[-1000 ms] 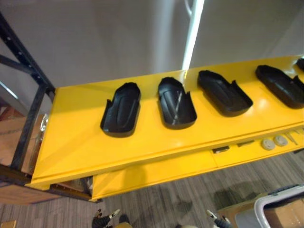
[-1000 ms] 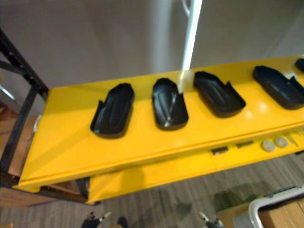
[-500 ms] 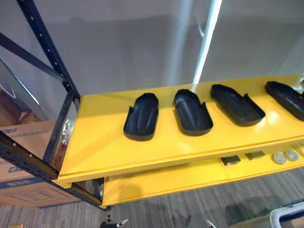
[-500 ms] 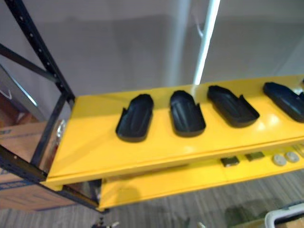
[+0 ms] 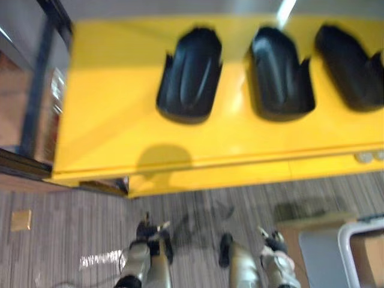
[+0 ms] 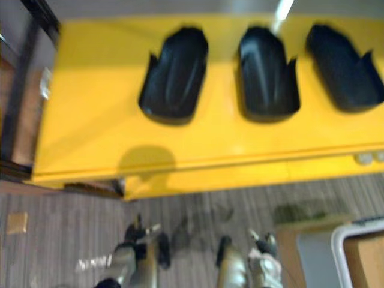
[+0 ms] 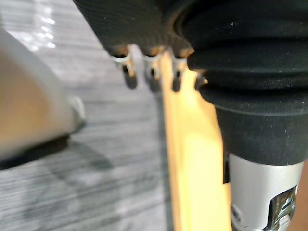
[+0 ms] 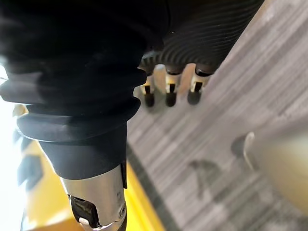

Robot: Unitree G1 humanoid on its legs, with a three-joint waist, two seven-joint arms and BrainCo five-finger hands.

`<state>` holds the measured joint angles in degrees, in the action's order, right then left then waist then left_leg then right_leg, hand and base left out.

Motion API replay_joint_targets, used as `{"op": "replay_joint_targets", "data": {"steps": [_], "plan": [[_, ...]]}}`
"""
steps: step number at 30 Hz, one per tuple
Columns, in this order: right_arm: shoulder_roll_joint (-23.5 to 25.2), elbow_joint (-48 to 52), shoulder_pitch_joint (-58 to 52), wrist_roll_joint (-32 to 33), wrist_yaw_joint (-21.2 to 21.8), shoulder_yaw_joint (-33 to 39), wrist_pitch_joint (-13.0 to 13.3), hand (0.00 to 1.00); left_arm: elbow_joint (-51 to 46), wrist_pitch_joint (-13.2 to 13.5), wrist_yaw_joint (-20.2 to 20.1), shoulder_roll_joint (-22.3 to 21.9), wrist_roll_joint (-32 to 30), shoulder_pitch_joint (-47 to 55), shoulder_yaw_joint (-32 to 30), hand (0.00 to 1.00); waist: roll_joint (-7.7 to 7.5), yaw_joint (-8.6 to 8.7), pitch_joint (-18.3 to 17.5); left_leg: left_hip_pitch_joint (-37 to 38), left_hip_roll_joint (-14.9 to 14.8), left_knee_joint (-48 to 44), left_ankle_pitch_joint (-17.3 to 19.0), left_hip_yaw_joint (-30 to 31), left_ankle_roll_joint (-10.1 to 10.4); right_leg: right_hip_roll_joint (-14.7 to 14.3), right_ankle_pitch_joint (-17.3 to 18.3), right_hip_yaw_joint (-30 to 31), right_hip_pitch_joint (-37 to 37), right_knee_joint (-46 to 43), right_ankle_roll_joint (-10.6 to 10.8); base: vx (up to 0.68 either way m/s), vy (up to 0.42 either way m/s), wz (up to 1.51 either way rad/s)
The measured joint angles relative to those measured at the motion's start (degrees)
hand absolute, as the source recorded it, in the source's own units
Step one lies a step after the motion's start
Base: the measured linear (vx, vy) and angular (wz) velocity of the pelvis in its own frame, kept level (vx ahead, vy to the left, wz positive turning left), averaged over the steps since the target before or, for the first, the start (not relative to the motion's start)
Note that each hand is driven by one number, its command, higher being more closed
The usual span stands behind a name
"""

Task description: Walk over and take plastic housings, then place them on the shelf

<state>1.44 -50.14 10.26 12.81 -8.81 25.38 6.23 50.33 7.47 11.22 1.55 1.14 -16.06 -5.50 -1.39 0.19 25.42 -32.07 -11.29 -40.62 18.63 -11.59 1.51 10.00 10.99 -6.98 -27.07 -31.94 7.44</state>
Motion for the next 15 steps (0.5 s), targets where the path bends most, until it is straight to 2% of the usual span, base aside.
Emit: {"op": "replay_joint_targets", "data": {"steps": [3,4,8,10,11,13,14,15], "plan": [[0.92,0.02,-1.34,-0.02,-0.07,-0.82,-0.04,0.0,-0.14,0.05,0.24,-0.84,0.0,0.12,-0.8,0.0,0.02,-0.48,0.0,0.13,0.13,0.02,-0.08,-0.02,0.09,-0.16,0.02,0.98,-0.32,-0.6,-0.03,-0.03,0.014,0.0],[1.01,0.21,-1.16,-0.02,-0.07,-0.83,-0.02,0.0,-0.14,0.05,0.93,-1.26,0.01,0.0,-1.18,0.0,0.02,-1.23,0.0,-0.3,0.08,0.01,-0.22,-0.05,0.27,-0.25,0.06,1.22,-1.18,-1.23,-0.08,0.0,-0.037,-0.03],[1.28,1.43,-0.93,0.28,-0.17,-0.84,0.12,0.0,-0.01,0.04,1.67,-2.48,0.01,0.13,-3.13,0.0,0.06,-1.59,-0.03,-1.39,-0.35,-0.39,-0.35,0.01,0.47,-1.04,0.23,2.55,-3.04,-2.67,-0.37,0.01,-0.036,-0.05],[1.39,1.96,-0.94,2.52,-1.67,0.04,0.26,0.0,0.58,-0.04,2.3,-2.76,0.0,-0.35,-3.62,0.0,0.08,-1.59,-0.04,-2.23,-1.21,-1.07,-0.33,-0.1,0.5,-1.65,0.35,2.67,-4.05,-3.04,-0.52,0.01,-0.036,-0.11],[1.48,1.97,-1.02,3.08,-2.51,0.91,0.32,0.0,0.6,-0.05,2.58,-2.92,0.01,-0.36,-4.15,0.0,0.08,-1.58,-0.04,-2.2,-1.36,-1.17,-0.33,-0.13,0.51,-1.8,0.35,2.75,-4.05,-3.02,-0.52,0.01,-0.03,-0.13],[2.31,4.88,-2.17,7.1,-5.46,8.68,1.37,0.0,0.85,-0.03,3.92,-4.11,0.0,-0.5,-6.41,0.0,0.1,-1.55,-0.05,-1.91,-2.1,-1.59,-0.16,-0.63,0.75,-2.42,0.34,3.33,-3.98,-2.9,-0.52,-0.01,-0.021,-0.16],[2.34,6.84,-3.09,8.05,-6.28,10.4,1.6,0.0,1.07,-0.05,3.98,-4.33,-0.02,-0.5,-7.13,0.0,0.09,-1.55,-0.05,-1.83,-2.3,-1.65,-0.13,-0.89,0.79,-2.62,0.34,3.66,-3.99,-2.79,-0.51,-0.02,-0.012,-0.24],[2.27,12.83,-5.92,9.53,-7.54,13.03,1.96,0.0,1.93,-0.12,4.12,-4.26,-0.07,-0.37,-7.53,0.0,0.09,-1.54,-0.05,-1.51,-2.85,-1.82,0.1,-1.48,0.98,-3.02,0.22,4.2,-3.99,-2.54,-0.35,-0.03,-0.002,-0.3]]}}
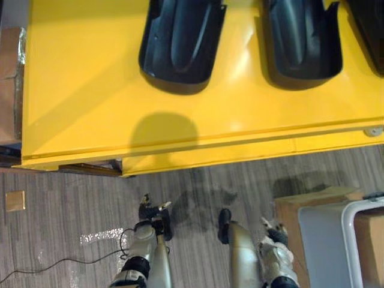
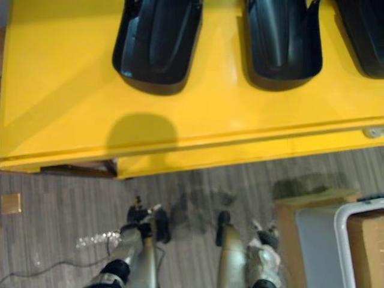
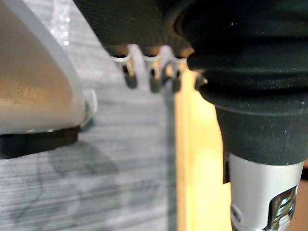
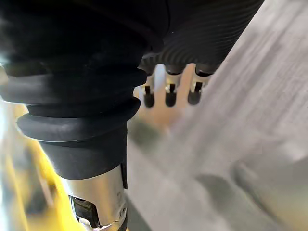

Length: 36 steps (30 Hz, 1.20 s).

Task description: Walk over and take plastic housings, then place them on the shelf

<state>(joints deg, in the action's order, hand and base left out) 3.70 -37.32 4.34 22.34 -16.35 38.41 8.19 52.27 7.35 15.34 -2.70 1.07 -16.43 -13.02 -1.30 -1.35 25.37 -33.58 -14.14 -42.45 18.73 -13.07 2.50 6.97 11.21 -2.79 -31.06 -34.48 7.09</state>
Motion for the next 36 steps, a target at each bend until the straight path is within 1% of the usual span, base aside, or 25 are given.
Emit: {"op": "replay_joint_targets", "data": {"steps": [1,2,4,5,7,9,10,11,13,15,16,18,19,20,21,22,25,26,27,28,29,31,32,34,36], "plan": [[-0.24,8.54,-3.96,0.55,-1.47,1.24,0.33,0.0,0.67,-0.02,-0.02,0.05,-0.21,0.37,-0.41,0.0,0.0,0.24,0.0,0.47,-0.43,-0.19,0.42,-0.56,0.16,-0.34,-0.02,0.49,0.05,0.04,0.04,-0.04,-0.003,-0.31],[-0.51,13.54,-6.38,0.41,-2.27,1.31,0.61,0.0,0.7,-0.06,-0.03,0.09,-0.54,0.76,-0.46,0.0,-0.01,0.49,0.0,0.74,-0.59,-0.22,0.49,-0.92,0.15,-0.5,-0.04,0.88,0.05,0.11,0.07,-0.04,-0.004,-0.36],[-2.91,33.48,-13.84,-2.06,-5.19,1.99,1.68,0.0,0.67,-0.04,-0.36,0.14,-2.11,2.25,-0.42,0.0,-0.04,1.16,-0.06,1.96,-1.82,-0.57,1.27,-2.6,0.25,-1.42,-0.14,2.2,0.1,0.68,0.2,-0.04,-0.01,-0.41],[-3.54,37.92,-14.95,-3.48,-5.93,2.58,2.29,0.0,0.71,-0.04,-0.49,0.18,-2.17,2.54,-0.39,0.0,-0.06,1.45,-0.07,2.16,-2.29,-0.74,1.58,-3.01,0.38,-1.78,-0.16,2.62,0.12,0.88,0.22,-0.02,0.006,-0.45],[-4.71,51.36,-16.03,-5.12,-7.77,4.94,5.92,0.0,1.28,-0.06,-0.82,0.14,-2.18,3.12,-0.44,0.0,-0.26,2.35,-0.34,2.62,-4.01,-1.28,2.25,-3.63,0.81,-2.92,-0.52,2.95,0.69,2.08,-0.24,0.0,0.017,-0.33],[-4.67,58.92,-16.16,-5.17,-8.74,4.81,8.81,0.0,1.54,-0.05,-1.01,0.04,-2.18,3.14,-0.39,0.0,-0.99,2.32,-1.01,2.87,-4.61,-1.28,2.22,-3.9,1.08,-3.38,-0.74,2.94,0.76,2.21,-0.34,0.04,-0.011,-0.11],[-4.68,61.41,-15.98,-5.21,-8.74,4.63,9.44,0.0,1.68,-0.05,-1.14,-0.01,-2.18,3.14,-0.36,0.0,-1.23,2.25,-1.25,3.04,-4.7,-1.28,2.21,-4.08,1.11,-3.45,-0.76,2.95,0.84,2.09,-0.31,0.08,-0.017,-0.09],[-4.89,66.69,-14.96,-6.03,-8.69,3.99,10.04,0.0,1.75,-0.05,-1.56,-0.06,-2.19,3.31,-0.33,0.0,-1.47,2.12,-1.66,3.61,-4.89,-1.18,2.23,-4.56,1.15,-3.58,-0.76,3.12,1.15,1.95,-0.32,0.09,-0.011,-0.07],[-6.57,73.09,-12.88,-8.93,-8.39,2.33,11.56,0.0,1.67,-0.01,-2.08,-0.1,-2.21,4.02,-0.31,0.0,-1.41,2.0,-3.31,3.63,-5.0,-1.0,2.22,-4.71,1.16,-3.64,-0.78,3.18,1.14,1.98,-0.33,0.1,0.0,-0.04],[-10.96,78.69,-7.01,-11.03,-7.45,0.75,13.72,0.0,1.35,0.04,-2.58,-0.11,-2.48,4.78,-0.29,0.0,-1.39,1.58,-4.07,4.75,-4.96,-0.95,2.22,-4.8,1.16,-3.5,-0.78,3.09,2.31,2.06,-0.33,0.1,0.02,0.03],[-12.09,79.41,-5.24,-11.37,-7.24,0.21,14.41,0.0,1.34,0.04,-2.67,-0.12,-2.8,4.9,-0.28,0.0,-1.35,1.39,-4.17,5.1,-4.93,-0.91,2.22,-4.81,1.16,-3.41,-0.78,2.98,2.72,2.09,-0.33,0.04,0.029,0.08],[-17.99,79.66,2.73,-11.16,-6.39,-3.83,16.59,0.0,1.17,0.07,-3.13,-0.29,-3.88,5.3,-0.15,0.0,-1.2,0.24,-5.22,5.64,-4.15,-0.1,2.22,-4.62,1.16,-2.78,-0.78,2.63,3.32,2.24,-0.33,0.01,0.032,0.14],[-19.56,79.56,5.16,-11.1,-6.14,-5.05,16.66,0.0,0.98,0.1,-3.15,-0.35,-3.88,5.29,-0.14,0.0,-1.08,-0.01,-5.3,5.57,-3.95,-0.04,2.22,-4.53,1.15,-2.57,-0.78,2.51,3.33,2.24,-0.32,-0.06,0.059,0.46],[-26.74,77.61,18.98,-11.01,-5.89,-12.85,16.86,0.0,0.92,0.16,-3.13,-0.5,-3.86,5.32,0.02,0.0,-0.04,-0.83,-5.8,4.23,-2.34,0.22,1.66,-2.66,0.91,-1.21,-0.75,0.96,3.36,2.14,-0.28,-0.09,0.06,0.82],[-28.8,71.69,30.06,-11.89,-6.25,-18.27,16.51,0.0,1.27,0.17,-3.07,-0.32,-3.74,5.74,-0.03,0.0,0.09,-1.56,-5.87,3.22,-0.29,1.4,0.29,-1.4,0.4,0.39,-0.73,-0.39,3.34,2.12,-0.25,-0.1,0.061,0.83],[-28.8,69.11,33.94,-12.12,-6.27,-21.99,15.29,0.0,2.06,0.15,-3.05,-0.4,-3.3,5.93,-0.07,0.0,0.36,-1.52,-6.02,3.21,0.35,1.95,-0.06,-1.39,0.17,1.0,-0.74,-0.44,3.24,2.19,-0.24,-0.04,0.014,0.56],[-28.83,65.48,37.81,-12.51,-6.27,-25.42,13.1,0.0,2.36,0.18,-3.03,-0.57,-3.13,5.87,-0.44,0.0,0.63,-1.57,-6.14,2.81,1.46,2.76,-0.76,-0.87,-0.1,1.92,-0.77,-1.14,3.23,2.38,-0.19,0.01,-0.013,0.38],[-27.59,51.35,53.38,-9.63,-7.34,-34.06,8.81,0.0,2.57,0.2,-2.93,-0.85,-0.86,5.31,-1.68,0.0,1.85,-3.54,-6.41,0.43,3.33,5.34,-3.55,2.06,0.17,2.85,-0.95,-3.72,3.08,3.63,0.07,0.07,-0.076,0.84],[-27.54,51.38,53.63,-9.61,-7.36,-34.07,8.81,0.0,2.44,0.19,-2.92,-0.83,-0.85,5.36,-1.6,0.0,1.85,-4.23,-6.41,0.43,3.61,5.99,-4.16,2.54,0.37,2.88,-0.95,-3.75,3.15,3.81,0.06,0.08,-0.1,0.82],[-27.42,51.37,53.82,-9.61,-7.38,-34.07,8.8,0.0,2.27,0.19,-2.91,-0.83,-0.84,5.49,-1.58,0.0,1.85,-4.25,-6.4,0.45,3.73,6.07,-4.37,2.8,0.39,2.92,-0.94,-3.75,3.16,3.83,0.04,0.06,-0.056,0.14],[-26.85,51.12,54.6,-9.62,-7.45,-34.11,8.88,0.0,1.87,0.19,-2.9,-0.81,-0.82,5.82,-1.69,0.0,1.98,-4.23,-6.33,0.42,3.7,6.19,-4.45,2.91,0.49,2.88,-0.94,-3.74,3.16,3.89,0.03,0.03,-0.034,0.01],[-24.52,46.06,58.7,-9.55,-7.68,-35.81,9.33,0.0,1.9,0.18,-2.89,-0.97,-0.69,5.93,-1.94,0.0,2.58,-3.57,-6.0,0.43,3.66,6.6,-4.47,2.95,0.53,2.81,-0.95,-3.71,3.16,4.11,0.03,0.01,-0.012,-0.02],[-23.86,42.49,61.32,-8.66,-7.45,-36.41,8.71,0.0,1.84,0.32,-2.92,-1.35,0.51,5.82,-1.81,0.0,3.09,-3.23,-5.72,0.31,3.69,6.75,-4.62,3.01,0.57,2.81,-0.95,-3.73,3.11,4.17,0.04,-0.02,-0.024,0.04],[-21.98,37.02,63.67,-4.71,-7.04,-38.17,6.06,0.0,1.71,0.45,-2.91,-1.81,2.67,5.75,-1.81,0.0,3.31,-3.52,-5.6,0.34,3.8,8.09,-5.55,3.21,0.87,2.8,-0.99,-4.18,3.07,4.44,-0.02,-0.02,-0.038,0.12],[-20.13,36.39,63.67,-4.63,-7.01,-38.54,4.51,0.0,1.58,0.44,-2.87,-1.79,3.21,5.71,-1.67,0.0,3.35,-4.08,-5.58,0.31,3.84,9.09,-6.27,3.37,1.13,2.74,-0.98,-4.77,3.05,4.68,-0.2,0.01,-0.069,0.13]]}}
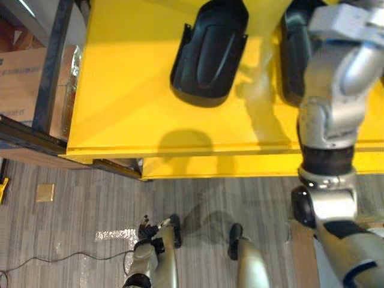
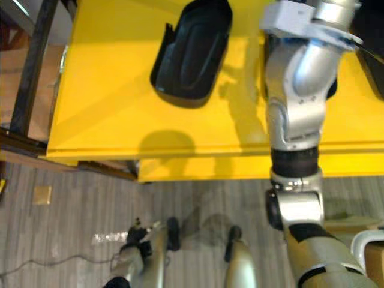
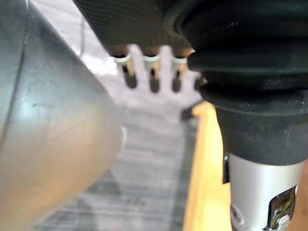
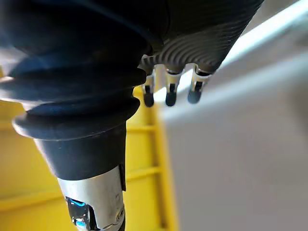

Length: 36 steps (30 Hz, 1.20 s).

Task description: Walk over and take plastic housings, then place them on the shelf

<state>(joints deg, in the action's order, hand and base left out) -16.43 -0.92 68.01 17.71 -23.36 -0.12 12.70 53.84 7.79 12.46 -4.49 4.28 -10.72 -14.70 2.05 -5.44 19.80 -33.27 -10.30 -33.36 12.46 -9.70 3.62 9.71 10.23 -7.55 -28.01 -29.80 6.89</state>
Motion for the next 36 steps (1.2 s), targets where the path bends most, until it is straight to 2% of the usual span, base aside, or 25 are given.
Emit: {"op": "replay_joint_targets", "data": {"steps": [5,14,21,36], "plan": [[4.36,0.01,-0.02,-2.95,-0.53,-0.06,-2.28,0.0,-0.29,-0.26,0.36,-0.23,0.35,0.02,0.21,0.0,0.0,-0.05,0.0,0.22,0.05,1.32,-0.85,0.21,0.42,-0.22,-0.02,-0.26,0.01,0.3,-0.31,0.03,-0.043,0.05],[8.76,-0.04,-0.6,-4.52,-0.72,2.35,-3.15,0.0,-0.96,-0.32,0.39,-0.28,0.34,0.01,2.15,0.0,0.01,0.0,0.01,1.42,0.55,5.03,-3.07,-0.13,0.94,-0.05,-0.41,-0.31,0.07,1.43,-0.88,0.01,-0.008,0.02],[11.59,-0.04,-4.44,-7.87,-3.79,4.75,-5.17,0.0,-0.94,-0.41,0.48,-0.26,0.33,0.06,2.36,0.0,0.02,-0.03,0.02,1.81,0.89,6.03,-3.6,-0.18,0.93,0.14,-0.41,-0.31,0.07,1.51,-0.89,0.01,-0.001,0.01],[11.99,-0.42,-7.1,-7.79,-3.56,5.93,-5.8,0.0,-0.92,-0.43,0.45,-0.23,0.3,0.07,2.55,0.0,0.02,0.01,0.02,2.78,1.21,8.8,-4.69,-0.32,1.27,0.17,-0.67,-0.28,0.07,2.51,-1.2,0.02,-0.002,0.0]]}}
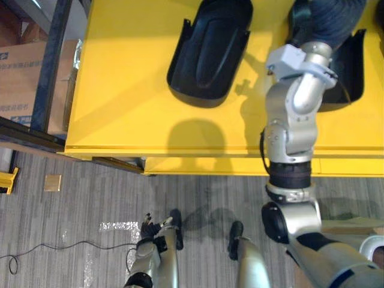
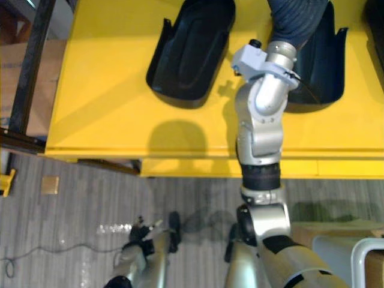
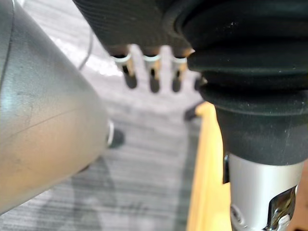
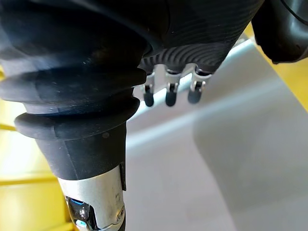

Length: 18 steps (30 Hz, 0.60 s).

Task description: Walk over and take plastic housings, then place them on the shelf

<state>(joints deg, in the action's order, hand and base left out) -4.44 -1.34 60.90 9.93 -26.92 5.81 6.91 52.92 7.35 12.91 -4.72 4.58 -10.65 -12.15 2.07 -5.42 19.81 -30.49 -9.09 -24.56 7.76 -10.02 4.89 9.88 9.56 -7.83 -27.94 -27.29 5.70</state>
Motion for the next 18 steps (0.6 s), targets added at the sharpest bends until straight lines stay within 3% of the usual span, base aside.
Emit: {"op": "replay_joint_targets", "data": {"steps": [18], "plan": [[-0.11,-9.52,1.59,5.15,3.56,-0.37,-0.76,0.0,0.06,0.05,-0.14,0.0,0.12,-0.03,0.01,0.0,0.03,0.01,0.32,-0.47,0.03,0.02,-0.02,0.21,-0.01,-0.12,-0.01,-0.05,0.0,0.08,-0.01,0.0,0.001,0.0]]}}
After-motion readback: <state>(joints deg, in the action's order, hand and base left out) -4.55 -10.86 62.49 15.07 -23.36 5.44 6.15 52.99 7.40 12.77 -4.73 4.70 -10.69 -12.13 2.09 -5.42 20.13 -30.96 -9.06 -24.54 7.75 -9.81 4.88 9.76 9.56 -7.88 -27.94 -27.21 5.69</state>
